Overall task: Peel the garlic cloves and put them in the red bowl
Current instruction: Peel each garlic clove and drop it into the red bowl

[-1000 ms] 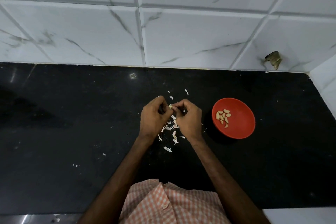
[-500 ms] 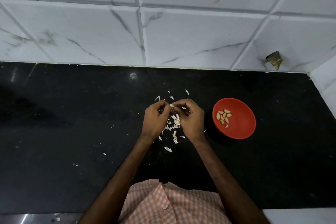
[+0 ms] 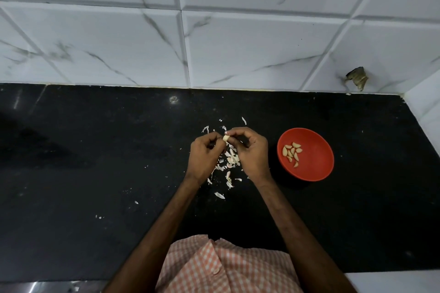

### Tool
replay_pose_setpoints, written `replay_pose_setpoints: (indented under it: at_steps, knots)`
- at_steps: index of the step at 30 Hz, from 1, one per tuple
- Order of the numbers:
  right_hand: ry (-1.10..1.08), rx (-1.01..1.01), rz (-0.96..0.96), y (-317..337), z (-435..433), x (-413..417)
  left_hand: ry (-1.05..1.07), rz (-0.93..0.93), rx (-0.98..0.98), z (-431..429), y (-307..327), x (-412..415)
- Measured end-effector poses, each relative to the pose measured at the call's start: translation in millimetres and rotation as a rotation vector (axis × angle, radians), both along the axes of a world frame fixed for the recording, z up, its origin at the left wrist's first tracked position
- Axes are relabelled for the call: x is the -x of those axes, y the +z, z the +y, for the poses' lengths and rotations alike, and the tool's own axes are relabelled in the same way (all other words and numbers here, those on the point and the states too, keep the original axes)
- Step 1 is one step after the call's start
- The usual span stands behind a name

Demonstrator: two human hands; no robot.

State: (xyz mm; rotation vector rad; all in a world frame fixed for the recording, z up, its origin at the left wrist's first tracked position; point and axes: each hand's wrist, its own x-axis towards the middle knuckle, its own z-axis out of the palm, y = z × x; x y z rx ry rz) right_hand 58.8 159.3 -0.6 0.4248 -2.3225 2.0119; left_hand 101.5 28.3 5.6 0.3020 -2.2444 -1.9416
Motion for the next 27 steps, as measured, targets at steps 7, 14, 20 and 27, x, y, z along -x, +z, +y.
replay_pose_setpoints:
  at_steps: [7, 14, 20, 27]
  knots:
    - [0.005, 0.118, -0.092, 0.8, -3.3, -2.0, 0.038, 0.061, -0.046, -0.9, 1.2, 2.7]
    - [-0.021, 0.452, -0.393, -2.5, -13.0, -9.9, 0.032, 0.059, -0.044, -0.9, 2.2, 3.9]
    - [-0.027, 0.584, -0.476, 4.1, -14.7, -9.7, 0.039, 0.057, 0.007, -3.0, 0.3, 2.0]
    - [-0.042, 0.557, -0.561, 9.1, -13.9, -10.9, 0.077, 0.011, 0.147, -5.8, -2.3, 0.9]
